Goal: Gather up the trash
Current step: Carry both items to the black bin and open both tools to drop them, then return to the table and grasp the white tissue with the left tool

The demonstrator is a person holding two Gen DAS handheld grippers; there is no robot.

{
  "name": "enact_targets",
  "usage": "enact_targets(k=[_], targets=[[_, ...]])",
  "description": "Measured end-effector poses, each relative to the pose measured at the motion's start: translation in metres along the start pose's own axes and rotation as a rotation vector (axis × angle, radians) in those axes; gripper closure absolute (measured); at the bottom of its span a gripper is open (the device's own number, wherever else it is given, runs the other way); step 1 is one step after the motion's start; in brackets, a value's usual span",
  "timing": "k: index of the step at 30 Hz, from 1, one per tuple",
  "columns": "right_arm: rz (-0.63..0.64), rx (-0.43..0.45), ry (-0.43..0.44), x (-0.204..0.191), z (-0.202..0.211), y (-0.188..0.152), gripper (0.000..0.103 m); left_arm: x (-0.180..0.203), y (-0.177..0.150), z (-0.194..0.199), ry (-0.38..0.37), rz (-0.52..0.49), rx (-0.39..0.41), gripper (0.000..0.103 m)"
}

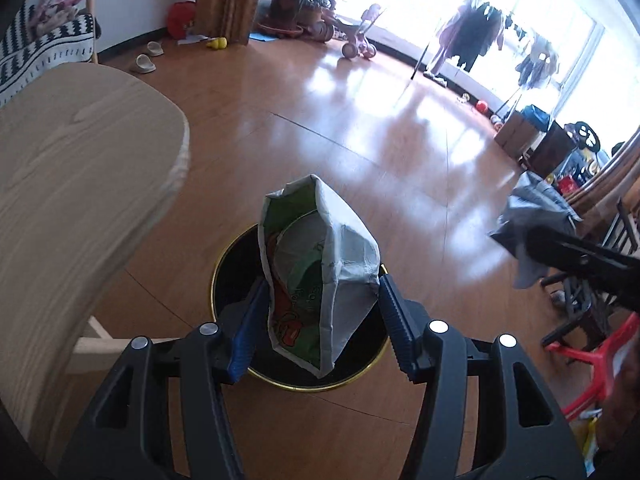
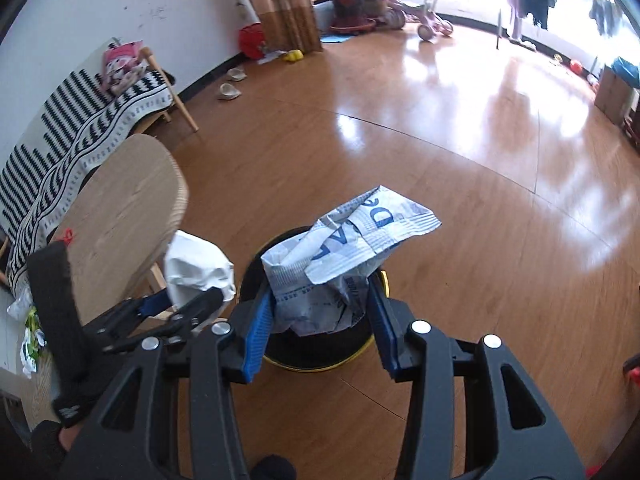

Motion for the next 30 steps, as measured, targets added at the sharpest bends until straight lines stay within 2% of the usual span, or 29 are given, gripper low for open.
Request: enact_targets(k=[3,7,8,10,12,14,17,23,26,30], targets=[[-0.012,-0.009,-0.006,0.006,-0.006,-0.003,0.058,0.008,0.002,-0.022,-0.011,-0.007,-0.013,0.047],[-0.009,-0.016,-0.015,0.007,-0.011,-0.005,0.058,0.002,0.008,-0.042,0.057,-0.059,0.007,0.045],[-0.008,-0.017,-0.017,0.007,-0.013,-0.004,0.058,0.002,0.010,-0.043,0.055,-0.054,0.011,0.045],[-0.009,-0.019,-0.016,0.004,-0.016,-0.002,0.058,0.001,0.010,-0.047,0.025,-0.030,-0.004,0.041],[-0.008,-0.019,-0.018,0.003,-0.018,-0.001,0.058,0.001,0.010,-0.047,0.023,-0.024,-0.008,0.029],[-0.007,-0.018,-0.017,-0.001,-0.020,0.001,0.056,0.004,0.010,-0.042,0.021,-0.027,0.005,0.021],[0.000,-0.019,-0.020,-0.004,-0.027,0.005,0.056,0.010,0.012,-0.031,-0.009,-0.044,0.023,0.020],[0.011,-0.041,0.016,-0.019,-0.048,0.007,0.054,0.022,-0.001,0.025,-0.064,-0.076,0.019,0.019],[0.028,-0.062,0.023,-0.031,-0.069,0.005,0.054,0.021,-0.007,0.066,-0.049,-0.122,0.060,0.015],[0.052,-0.083,0.022,-0.044,-0.095,0.001,0.051,-0.016,-0.013,0.135,0.017,-0.087,0.110,0.012]])
Point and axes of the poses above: each gripper's, at about its wrist camera, not at the fingertips, and z roughly against the way its jaws point, x to its right, y to its top, the point moved 6 cm from there along -z, roughly the way its jaws point, and after that the axes turned 3 degrees about z, right-handed, at the moved point
